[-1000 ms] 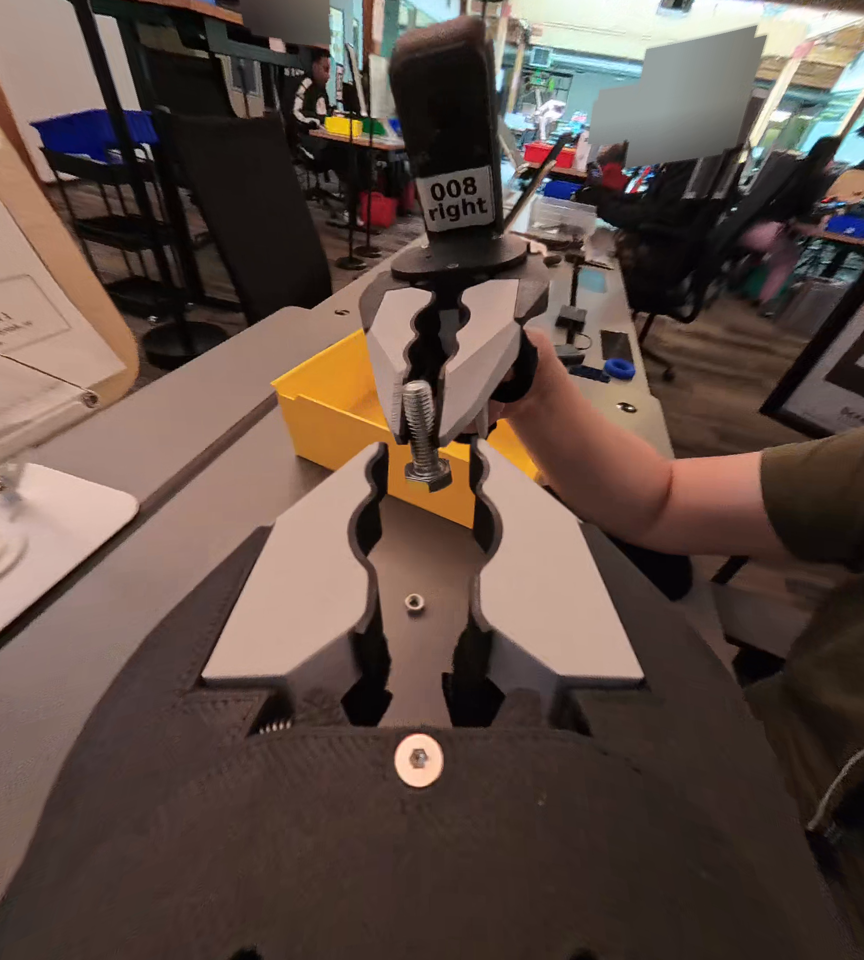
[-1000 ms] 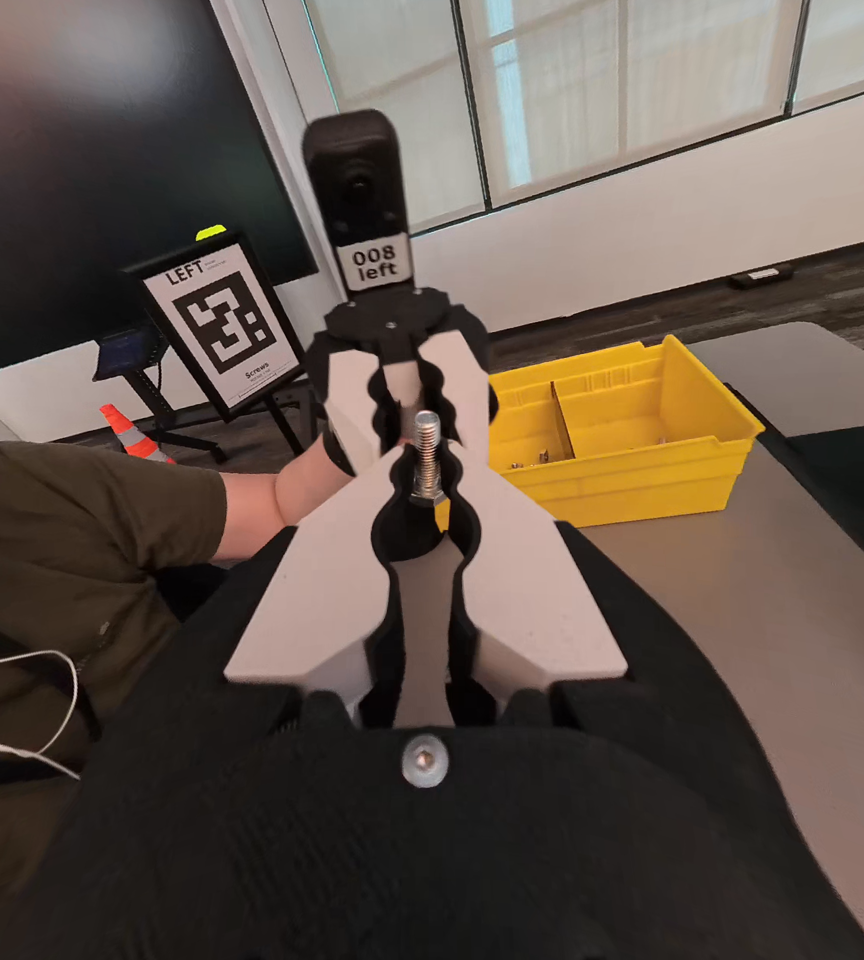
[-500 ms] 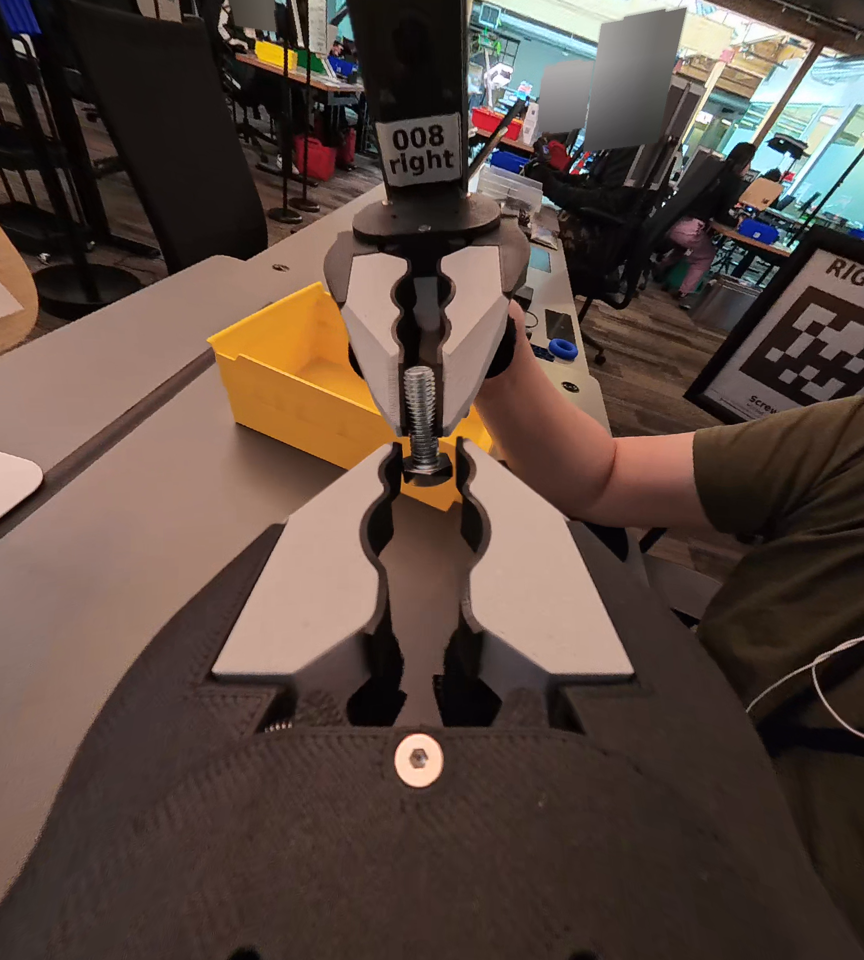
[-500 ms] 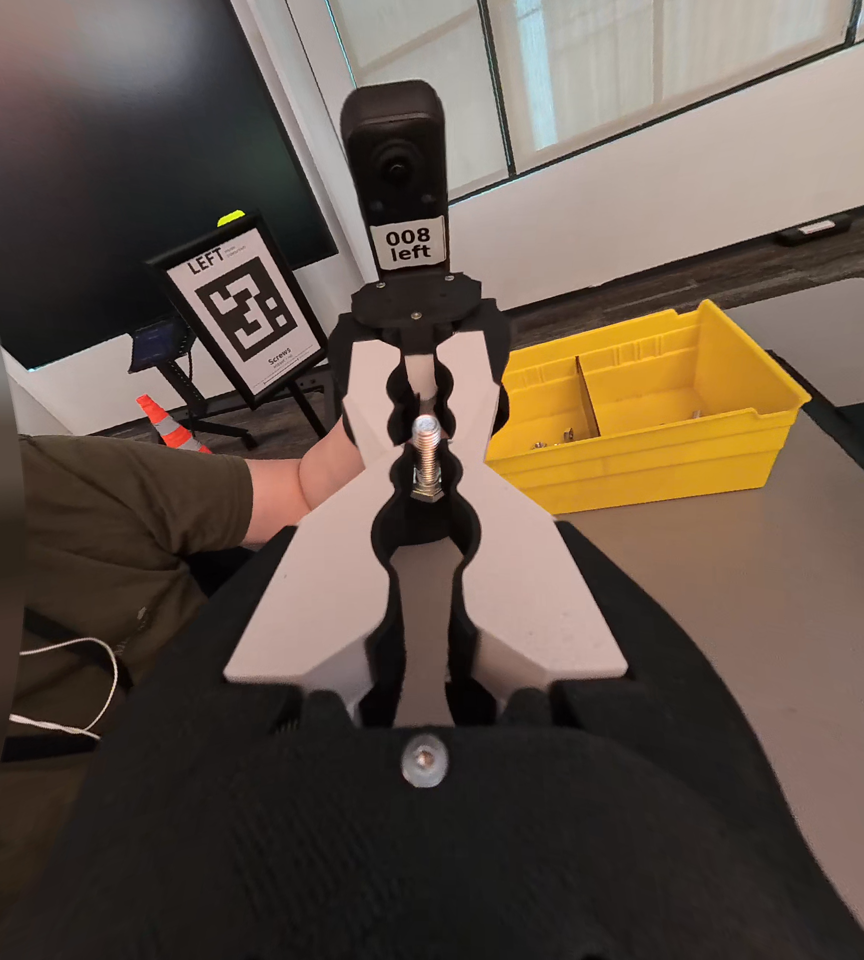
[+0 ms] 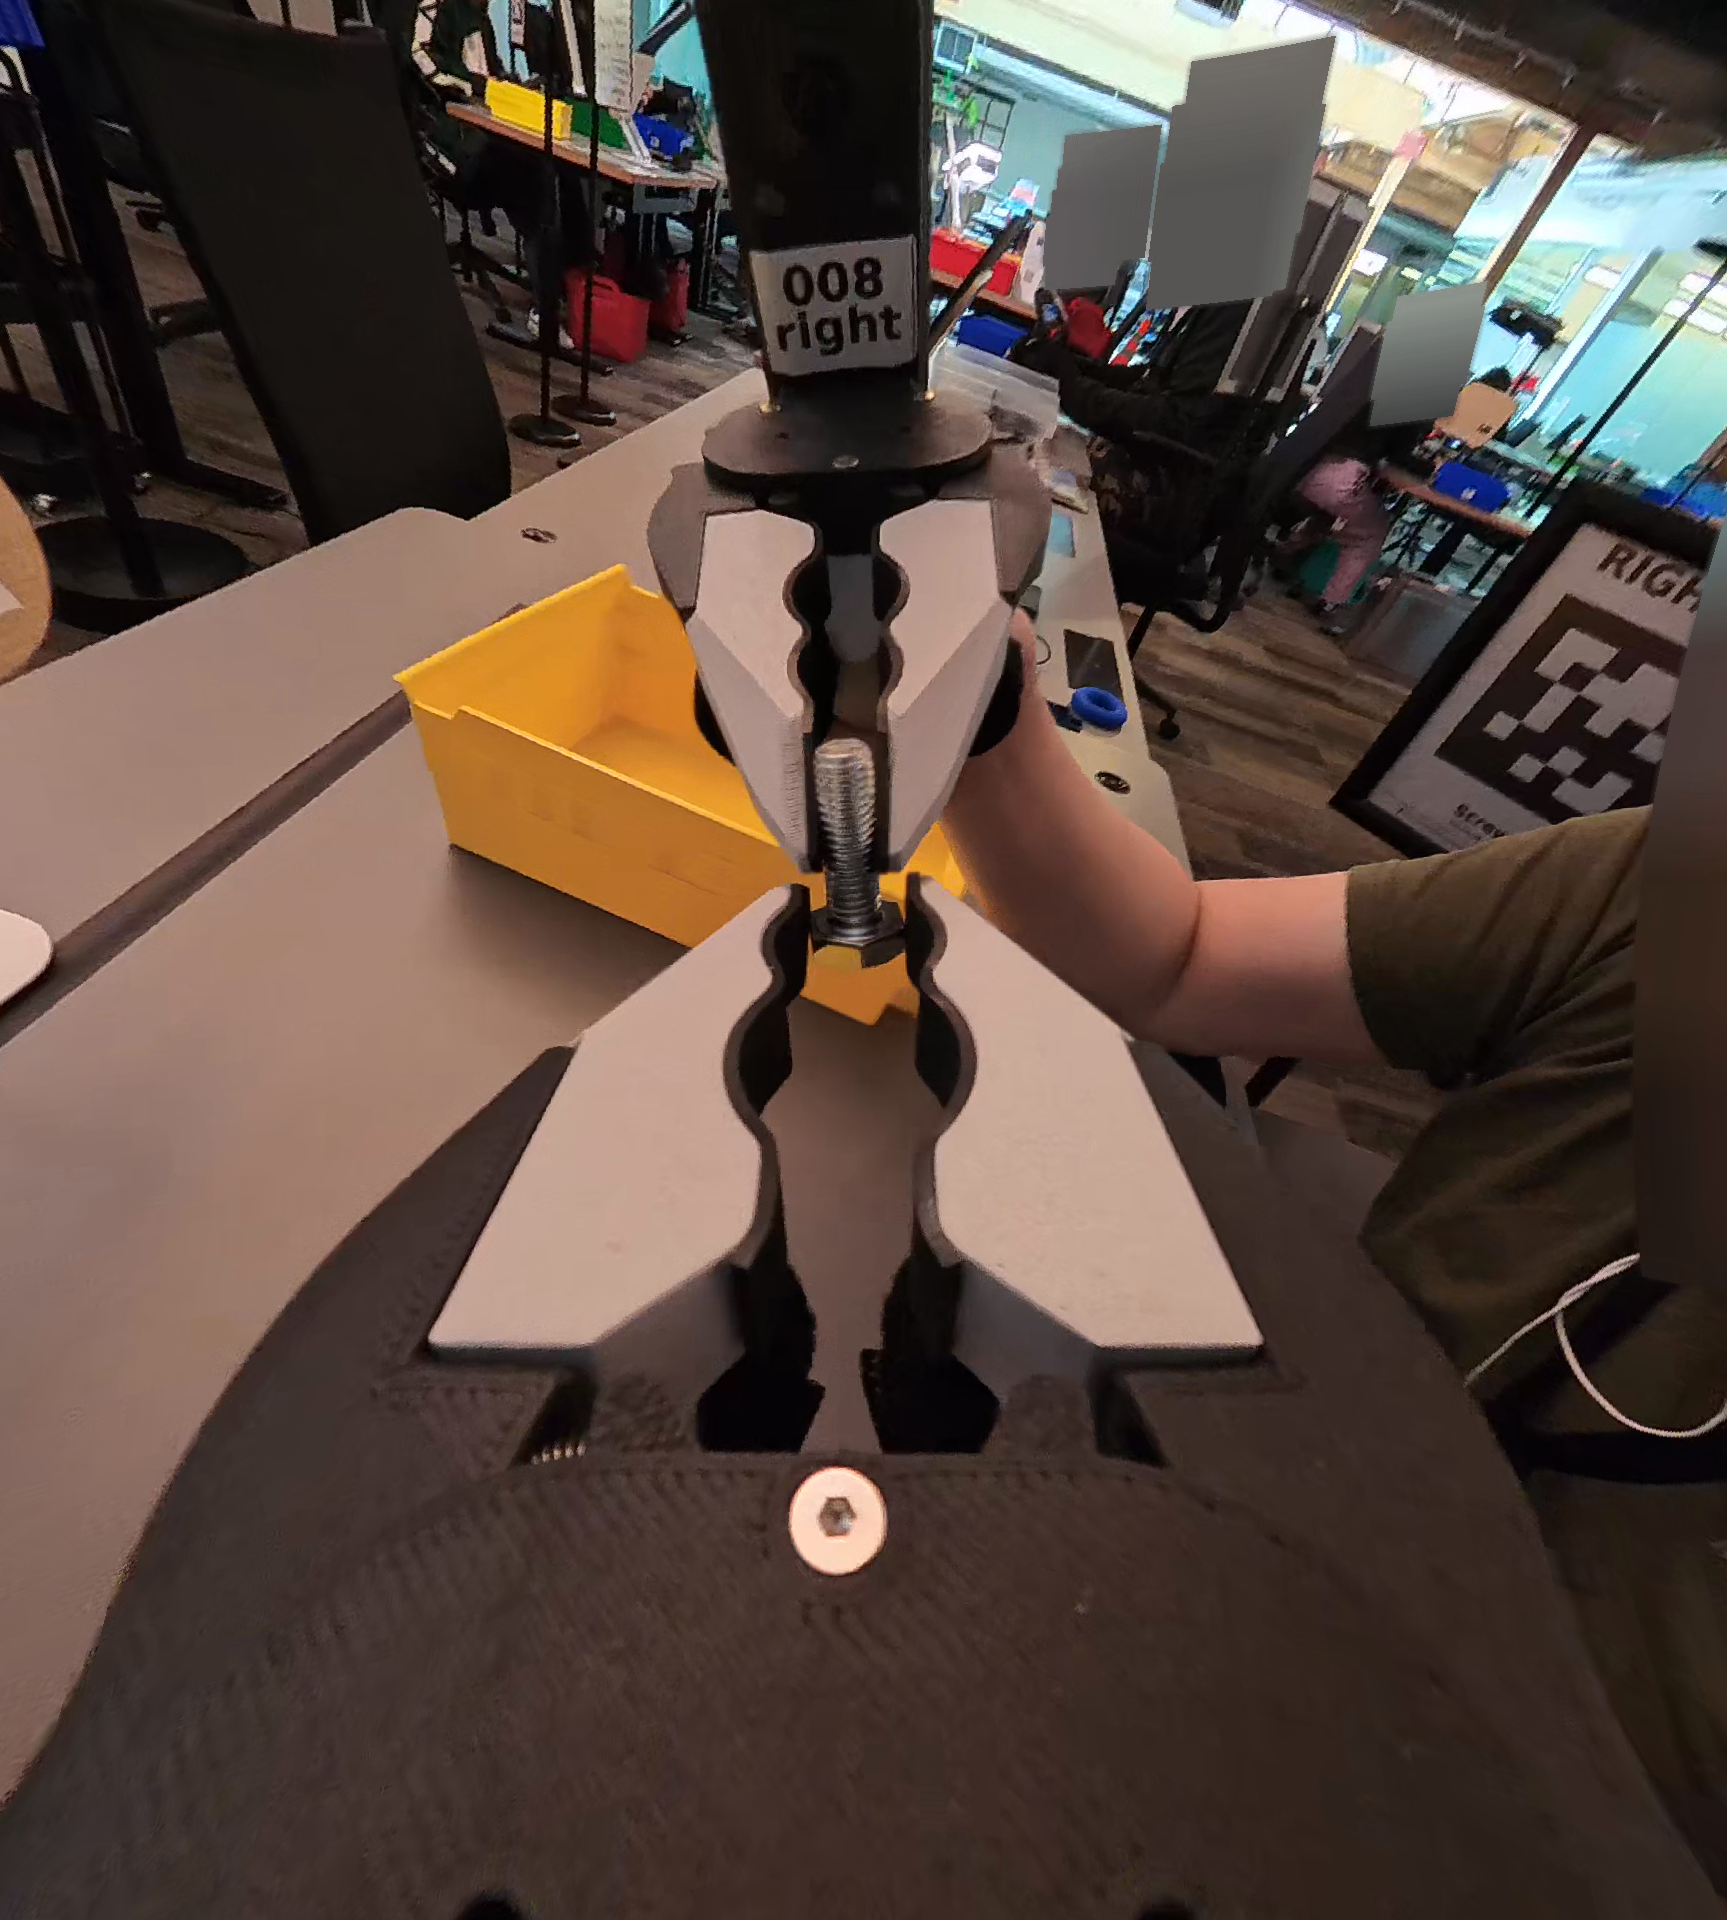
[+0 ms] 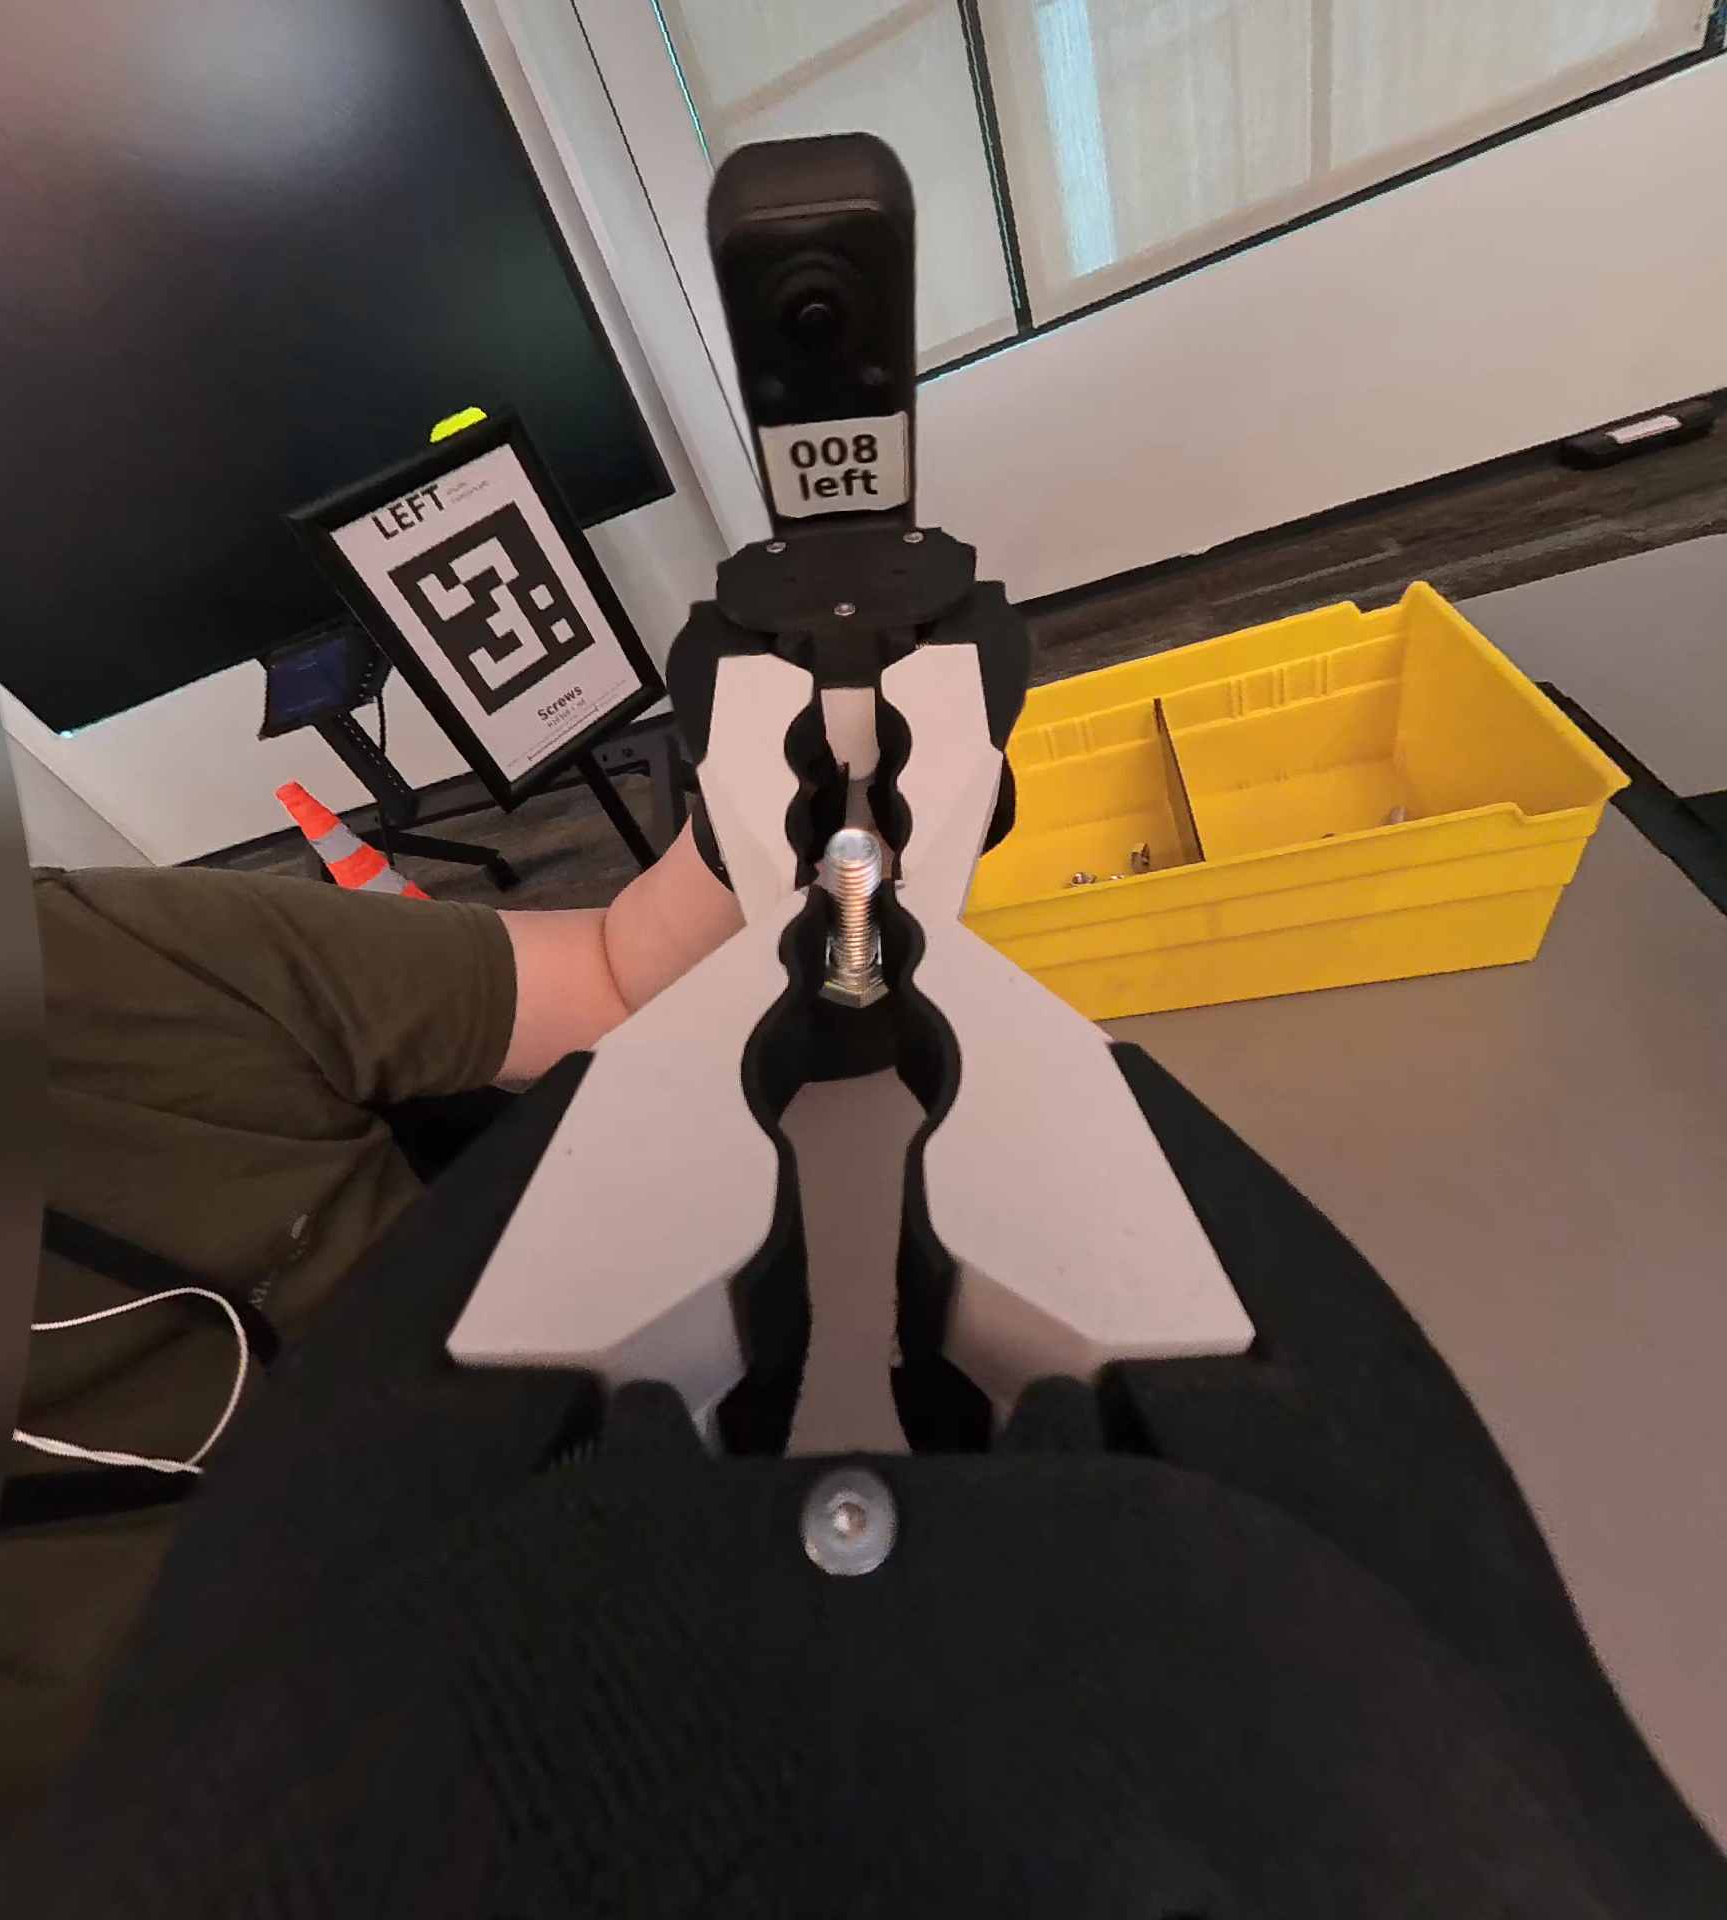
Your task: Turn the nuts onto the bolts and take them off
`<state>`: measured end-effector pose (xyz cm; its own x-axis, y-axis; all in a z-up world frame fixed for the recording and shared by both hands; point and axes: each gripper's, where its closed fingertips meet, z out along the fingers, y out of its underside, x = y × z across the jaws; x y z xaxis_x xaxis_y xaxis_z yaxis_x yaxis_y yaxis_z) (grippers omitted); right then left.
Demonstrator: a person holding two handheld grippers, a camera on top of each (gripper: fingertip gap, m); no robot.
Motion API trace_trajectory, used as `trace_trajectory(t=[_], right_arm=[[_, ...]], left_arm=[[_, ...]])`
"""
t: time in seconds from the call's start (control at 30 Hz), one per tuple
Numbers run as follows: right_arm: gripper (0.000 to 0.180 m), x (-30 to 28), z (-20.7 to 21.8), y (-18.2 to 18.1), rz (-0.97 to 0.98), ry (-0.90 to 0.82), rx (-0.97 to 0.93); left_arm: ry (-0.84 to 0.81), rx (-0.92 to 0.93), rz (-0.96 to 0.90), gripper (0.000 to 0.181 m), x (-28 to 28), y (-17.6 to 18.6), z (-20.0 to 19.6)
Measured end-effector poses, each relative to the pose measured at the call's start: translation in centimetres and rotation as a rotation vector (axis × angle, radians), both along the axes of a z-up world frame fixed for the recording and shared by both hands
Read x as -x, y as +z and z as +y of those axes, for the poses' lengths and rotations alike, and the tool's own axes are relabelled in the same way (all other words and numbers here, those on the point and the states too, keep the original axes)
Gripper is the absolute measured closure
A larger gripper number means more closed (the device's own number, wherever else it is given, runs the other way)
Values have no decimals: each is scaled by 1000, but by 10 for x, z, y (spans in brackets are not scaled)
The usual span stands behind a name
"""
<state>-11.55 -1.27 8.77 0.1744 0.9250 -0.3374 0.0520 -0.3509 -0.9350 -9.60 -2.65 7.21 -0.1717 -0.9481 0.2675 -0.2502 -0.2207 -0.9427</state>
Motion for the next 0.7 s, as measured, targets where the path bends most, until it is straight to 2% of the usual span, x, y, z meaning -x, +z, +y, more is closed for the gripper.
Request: trace_trajectory(t=[0.57, 0.7], right_arm=[[171, 2, -6, 0, 26, 54, 68], [170, -1, -4, 12, 93, 40, 35]], left_arm=[[-46, 31, 3, 164, 1, 1, -7], [-30, 59, -59, 164, 2, 12, -4]])
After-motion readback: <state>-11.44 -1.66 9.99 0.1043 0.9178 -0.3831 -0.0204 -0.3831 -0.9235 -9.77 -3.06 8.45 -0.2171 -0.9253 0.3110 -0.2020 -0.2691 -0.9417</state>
